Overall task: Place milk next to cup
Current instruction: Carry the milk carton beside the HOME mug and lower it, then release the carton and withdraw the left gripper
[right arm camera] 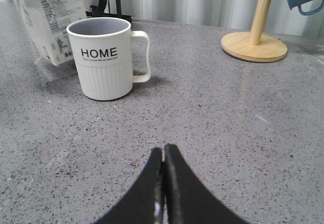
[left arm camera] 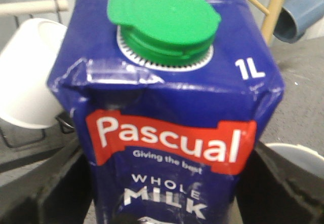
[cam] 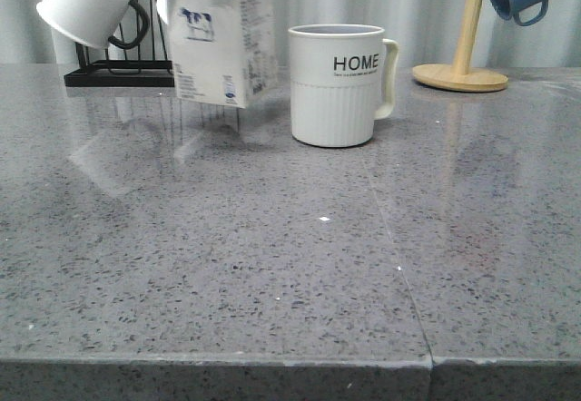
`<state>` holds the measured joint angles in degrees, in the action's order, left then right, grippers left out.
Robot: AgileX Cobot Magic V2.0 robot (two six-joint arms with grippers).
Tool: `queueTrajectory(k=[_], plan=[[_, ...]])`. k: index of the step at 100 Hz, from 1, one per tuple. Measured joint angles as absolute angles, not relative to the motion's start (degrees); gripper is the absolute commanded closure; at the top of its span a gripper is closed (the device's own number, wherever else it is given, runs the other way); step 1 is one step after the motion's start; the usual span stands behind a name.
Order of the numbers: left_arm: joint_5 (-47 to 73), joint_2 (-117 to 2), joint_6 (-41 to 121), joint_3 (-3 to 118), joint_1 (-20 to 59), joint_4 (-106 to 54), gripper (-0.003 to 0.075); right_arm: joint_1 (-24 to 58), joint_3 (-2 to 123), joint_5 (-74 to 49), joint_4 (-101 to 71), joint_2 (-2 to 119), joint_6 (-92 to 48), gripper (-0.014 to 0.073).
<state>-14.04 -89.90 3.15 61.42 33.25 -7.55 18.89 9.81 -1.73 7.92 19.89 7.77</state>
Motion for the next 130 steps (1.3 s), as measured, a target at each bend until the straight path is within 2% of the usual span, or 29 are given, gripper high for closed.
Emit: queueTrajectory(k=[32, 37, 52, 60, 84, 111, 121, 130], plan=[[-13.5, -91.7, 3.2, 61.6, 34.0, -7.9, 0.0332, 18.9, 9.8, -1.8, 7.9, 19.9, 7.8, 0.0662], [-13.0, -91.7, 3.2, 61.6, 34.0, -7.9, 0.0293, 18.9, 9.8, -1.8, 7.9, 19.9, 7.8, 0.0662], [-11.7, -91.7, 3.2, 61.6, 34.0, -7.9, 0.0111, 18.9, 9.8, -1.8, 7.9, 19.9, 7.8, 0.0662], [-11.3, -91.7, 3.2, 61.7, 34.0, -7.9, 0.0074, 18.9, 9.8, -1.8, 7.9, 19.9, 7.8, 0.0662], [-7.7, -91.0, 3.2, 61.7, 34.0, -7.9, 0.008, 18.9, 9.8, -1.8, 7.9, 19.9, 7.8, 0.0662], [-7.2, -84.3, 3.2, 57.9, 34.0, -7.7, 0.0093, 18.9, 9.8, -1.8, 7.9, 19.9, 7.8, 0.0662], [-7.0, -80.6, 3.2, 54.4, 34.0, -7.6, 0.0195, 18.9, 9.8, -1.8, 7.9, 19.9, 7.8, 0.0662], [-6.9, -77.2, 3.2, 51.4, 33.8, -7.6, 0.0364, 18.9, 9.8, -1.8, 7.9, 19.9, 7.8, 0.0662]])
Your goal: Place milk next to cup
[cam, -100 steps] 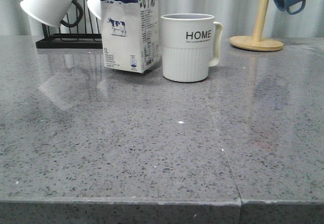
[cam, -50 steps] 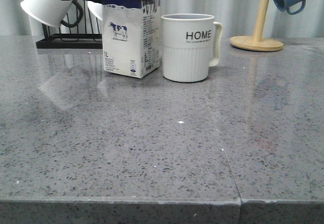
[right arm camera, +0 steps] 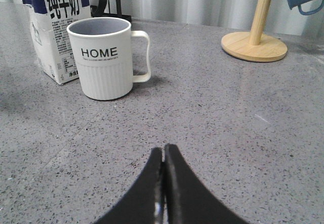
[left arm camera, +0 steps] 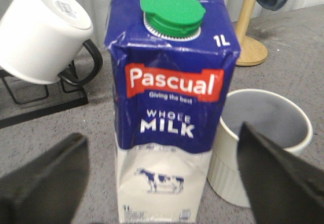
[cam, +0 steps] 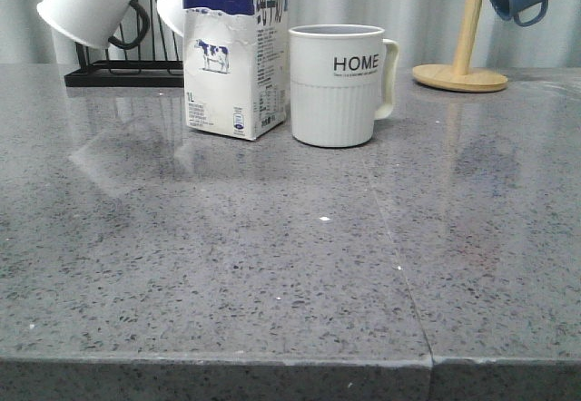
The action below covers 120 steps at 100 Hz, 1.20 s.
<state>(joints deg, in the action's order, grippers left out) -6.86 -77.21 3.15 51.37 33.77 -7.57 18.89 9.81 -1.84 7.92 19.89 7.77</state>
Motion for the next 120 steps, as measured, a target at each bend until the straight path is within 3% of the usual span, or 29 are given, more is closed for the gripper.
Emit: queueTrajectory(k=[18, 42, 80, 120], plan=[[-6.6, -69.7, 3.2, 45.5, 31.3, -7.4, 0.0743, 18.9, 9.8, -1.8, 7.9, 19.9, 7.8, 0.0662], [-5.7, -58.3, 3.2, 36.8, 25.5, -7.4, 0.0741, 18.9, 9.8, -1.8, 7.9, 19.9, 7.8, 0.0662], [6.2, -37.9, 3.2, 25.5, 14.2, -5.1, 0.0741, 18.9, 9.8, -1.8, 7.9, 19.9, 7.8, 0.0662], [15.5, -16.3, 3.2, 15.7, 11.1, -3.6, 0.0741, 18.9, 9.8, -1.8, 7.9, 19.9, 7.8, 0.0662]])
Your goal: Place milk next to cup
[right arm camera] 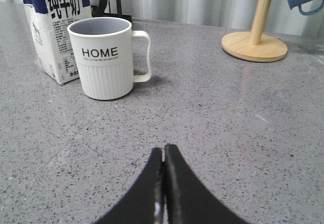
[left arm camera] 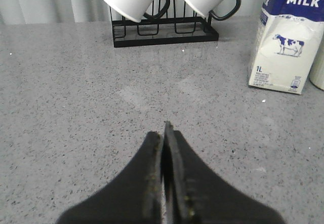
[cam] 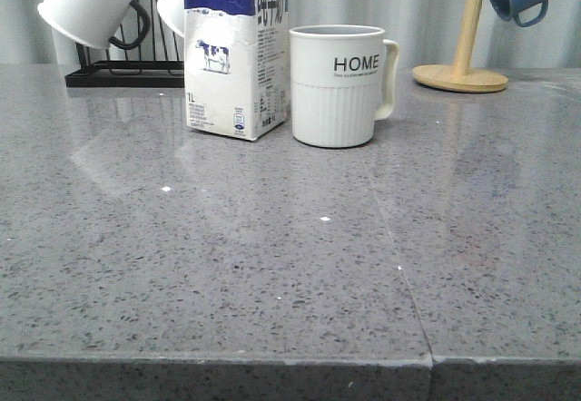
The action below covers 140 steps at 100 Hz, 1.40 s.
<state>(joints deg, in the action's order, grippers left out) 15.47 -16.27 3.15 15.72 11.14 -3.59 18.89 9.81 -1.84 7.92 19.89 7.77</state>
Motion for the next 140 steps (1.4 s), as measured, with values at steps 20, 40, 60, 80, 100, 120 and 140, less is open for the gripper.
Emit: queueTrajectory(k=[20, 40, 60, 80, 100, 120, 140], plan=[[17.9, -9.4, 3.2, 12.2, 11.1, 0.0, 0.0741, 18.9, 9.8, -1.8, 7.9, 19.9, 7.8, 0.0662], [18.5, -5.7, 1.4, 9.4, 10.0, 0.0, 0.0741, 18.9, 9.8, -1.8, 7.9, 19.9, 7.8, 0.0662], [15.5, -2.9, 0.5, 5.5, 7.0, 2.3, 0.0741, 18.9, 9.8, -1.8, 7.9, 19.9, 7.8, 0.0662], [9.5, 0.3, 0.5, 0.5, 2.3, 1.3, 0.0741, 18.9, 9.8, -1.8, 7.9, 19.9, 7.8, 0.0662], [5.3, 0.3, 0.5, 0.5, 0.5, 0.7, 0.0741, 18.9, 9.6, -2.0, 7.9, 19.9, 7.8, 0.0662], [5.4, 0.3, 0.5, 0.5, 0.5, 0.7, 0.0741, 18.9, 9.4, -2.0, 7.9, 19.9, 7.8, 0.0662], [5.4, 0.3, 0.5, 0.5, 0.5, 0.6, 0.0741, 18.9, 9.4, -2.0, 7.9, 19.9, 7.8, 0.0662]])
